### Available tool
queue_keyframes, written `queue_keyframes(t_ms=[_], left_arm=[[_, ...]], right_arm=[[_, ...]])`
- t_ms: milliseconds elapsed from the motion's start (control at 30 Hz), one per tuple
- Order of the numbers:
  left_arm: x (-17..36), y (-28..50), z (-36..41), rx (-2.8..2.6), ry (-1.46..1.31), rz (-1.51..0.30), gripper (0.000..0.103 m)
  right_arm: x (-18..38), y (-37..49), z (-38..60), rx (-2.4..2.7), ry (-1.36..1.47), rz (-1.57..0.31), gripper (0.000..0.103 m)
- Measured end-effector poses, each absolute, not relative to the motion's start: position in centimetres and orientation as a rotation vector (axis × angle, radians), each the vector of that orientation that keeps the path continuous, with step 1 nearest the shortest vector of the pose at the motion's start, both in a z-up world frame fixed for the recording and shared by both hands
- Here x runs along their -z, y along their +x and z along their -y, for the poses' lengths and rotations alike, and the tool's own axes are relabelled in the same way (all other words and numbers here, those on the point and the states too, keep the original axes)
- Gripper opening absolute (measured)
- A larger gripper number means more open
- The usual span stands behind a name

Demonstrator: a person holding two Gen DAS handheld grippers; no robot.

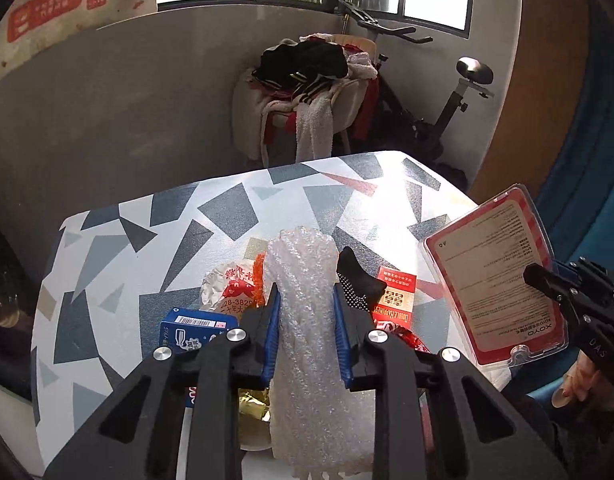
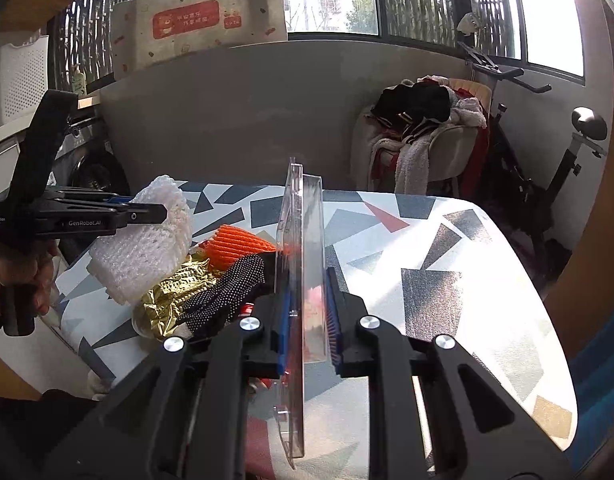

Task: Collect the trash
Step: 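Grasp the white foam net sleeve with the left gripper while the right holds the plastic box, then lower both tools to the brown bin while the right gripper releases the plastic box inside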

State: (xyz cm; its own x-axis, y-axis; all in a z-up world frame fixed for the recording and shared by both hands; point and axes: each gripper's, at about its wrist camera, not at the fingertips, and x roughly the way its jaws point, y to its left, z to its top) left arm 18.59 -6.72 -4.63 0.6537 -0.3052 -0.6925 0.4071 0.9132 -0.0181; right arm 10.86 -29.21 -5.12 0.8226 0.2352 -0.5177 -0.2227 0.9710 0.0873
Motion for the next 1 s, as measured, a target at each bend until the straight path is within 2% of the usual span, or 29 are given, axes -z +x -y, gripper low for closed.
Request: queue_keyframes(t_ms=[300, 567, 867, 1000], left_arm=[[4.5, 9.6, 3.4, 0.409, 0.129, -0.707, 0.024], [6.7, 2.5, 1.3, 0.416, 0.073, -0.732, 0.024], [10.9, -2.9, -0.1, 0.415, 0.084, -0.755, 0.024], [12.2, -4.1, -1.2, 0.387, 0.049, -0.762, 0.024]], right_arm=[[4.3, 7.0, 27.8, -0.318, 0.005, -0.540, 0.019], [5.2, 2.8, 25.7, -0.432, -0.029, -0.565, 0.019], [10.4, -1.8, 21.8, -0.626, -0.073, -0.637, 0.019], [14.3, -2.7, 19.4, -0.669, -0.140, -0.729, 0.019]])
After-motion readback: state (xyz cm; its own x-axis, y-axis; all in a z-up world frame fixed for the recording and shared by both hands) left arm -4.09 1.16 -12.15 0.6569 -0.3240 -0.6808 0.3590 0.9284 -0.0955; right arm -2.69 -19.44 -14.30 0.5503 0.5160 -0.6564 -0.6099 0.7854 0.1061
